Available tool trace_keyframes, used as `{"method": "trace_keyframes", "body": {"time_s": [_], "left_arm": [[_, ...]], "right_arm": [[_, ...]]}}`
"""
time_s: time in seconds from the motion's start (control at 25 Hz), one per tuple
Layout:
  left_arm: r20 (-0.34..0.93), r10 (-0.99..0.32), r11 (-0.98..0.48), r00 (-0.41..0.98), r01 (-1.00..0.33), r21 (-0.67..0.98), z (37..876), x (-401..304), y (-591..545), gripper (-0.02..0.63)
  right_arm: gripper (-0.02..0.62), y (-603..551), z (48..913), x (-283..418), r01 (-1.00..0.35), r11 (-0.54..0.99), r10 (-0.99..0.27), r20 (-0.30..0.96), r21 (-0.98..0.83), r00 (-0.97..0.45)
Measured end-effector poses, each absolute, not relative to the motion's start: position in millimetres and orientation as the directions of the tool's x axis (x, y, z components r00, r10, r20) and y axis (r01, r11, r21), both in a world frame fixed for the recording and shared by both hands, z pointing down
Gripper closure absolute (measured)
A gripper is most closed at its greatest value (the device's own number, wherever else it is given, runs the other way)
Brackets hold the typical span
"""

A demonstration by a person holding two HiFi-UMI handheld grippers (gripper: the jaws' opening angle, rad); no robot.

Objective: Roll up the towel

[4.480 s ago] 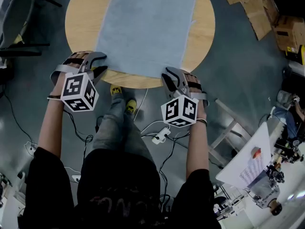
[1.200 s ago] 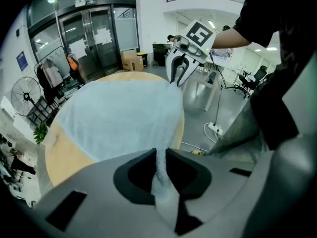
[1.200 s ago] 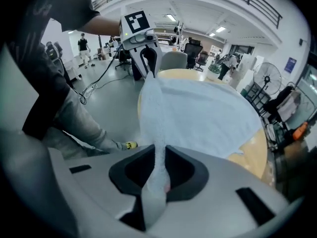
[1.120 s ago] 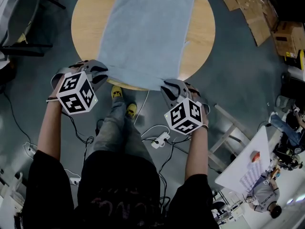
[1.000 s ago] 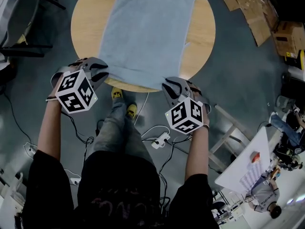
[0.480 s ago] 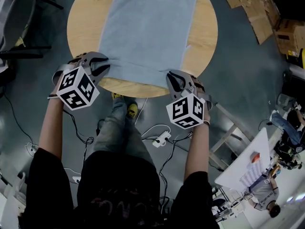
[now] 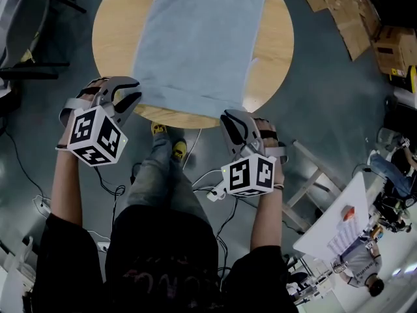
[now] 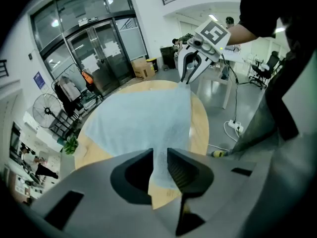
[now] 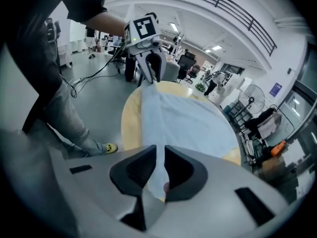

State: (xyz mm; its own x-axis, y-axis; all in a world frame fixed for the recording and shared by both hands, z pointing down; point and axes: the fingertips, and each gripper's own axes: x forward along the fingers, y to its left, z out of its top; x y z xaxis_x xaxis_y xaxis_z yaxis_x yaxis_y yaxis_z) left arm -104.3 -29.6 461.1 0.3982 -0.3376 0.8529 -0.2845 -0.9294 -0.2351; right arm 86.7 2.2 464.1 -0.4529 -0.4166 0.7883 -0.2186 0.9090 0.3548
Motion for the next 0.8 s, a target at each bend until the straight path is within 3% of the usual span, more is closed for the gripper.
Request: {"method": "trace_keyframes", "body": {"time_s": [0.28, 0.64, 0.8], "left_arm": [[0.855, -0.336, -0.937, 0.396, -0.233, -0.260, 460.2, -90.1, -3.4, 0.506], [0.894, -0.347, -0.938, 0.285, -0.136, -0.320, 505.4, -83.9, -22.5, 0.456], [0.918, -0.261, -0.964, 0.297, -0.124, -0.234, 510.2, -82.5, -17.4, 0.531]], "right_arm": [[0.479, 7.6, 501.6, 80.4, -0.160, 0.902, -0.431, 0.805, 0.402, -0.408], [0.473, -15.0, 517.8, 76.7, -0.122, 0.926, -0.376, 0.837, 0.357, -0.399], [0.527, -10.8, 518.6, 76.9, -0.140, 0.950, -0.312, 0.853, 0.279, -0.419]]}}
